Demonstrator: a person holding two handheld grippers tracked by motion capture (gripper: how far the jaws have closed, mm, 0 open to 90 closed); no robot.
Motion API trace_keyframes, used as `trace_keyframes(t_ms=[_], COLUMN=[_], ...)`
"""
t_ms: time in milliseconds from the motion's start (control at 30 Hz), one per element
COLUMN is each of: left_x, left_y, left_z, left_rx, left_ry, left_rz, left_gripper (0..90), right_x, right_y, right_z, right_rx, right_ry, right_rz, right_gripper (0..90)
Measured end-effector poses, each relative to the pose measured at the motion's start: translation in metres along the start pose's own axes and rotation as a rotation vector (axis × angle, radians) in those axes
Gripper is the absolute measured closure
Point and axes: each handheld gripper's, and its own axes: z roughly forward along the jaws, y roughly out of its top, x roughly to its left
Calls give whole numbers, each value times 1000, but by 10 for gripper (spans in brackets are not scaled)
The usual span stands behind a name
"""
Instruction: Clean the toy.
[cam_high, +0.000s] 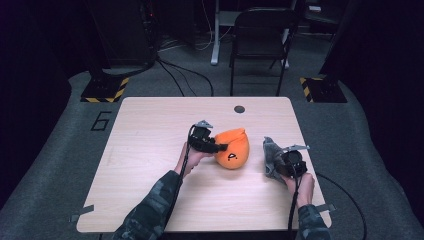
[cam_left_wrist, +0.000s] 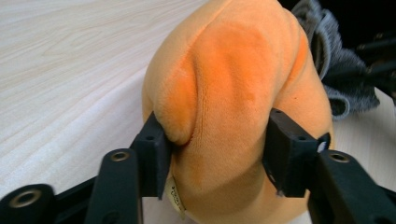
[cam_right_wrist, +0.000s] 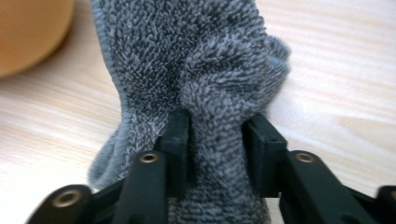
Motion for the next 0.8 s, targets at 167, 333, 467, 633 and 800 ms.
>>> trace_keyframes(t_ms=[167,333,467,633,800], left_x=[9,8,8,6,2], left_y=[7,10,13,16,9], left_z=[4,1,-4,-17,-40], left_rx=[2,-16,-19,-28,-40], left_ry=[16,49,90,150,196], left_rz=[-46,-30,-11,21,73], left_gripper=[335,281,226,158,131], right_x=[-1,-3,-7,-9,-10], right_y=[-4,-4,-1,1,-7], right_z=[12,10,0,-15,-26], right_rx=[13,3,-25,-55,-66], right_ry=[-8,-8,25,56,71], right_rz=[22,22,44,38,21], right_gripper=[477,338,209,149,122])
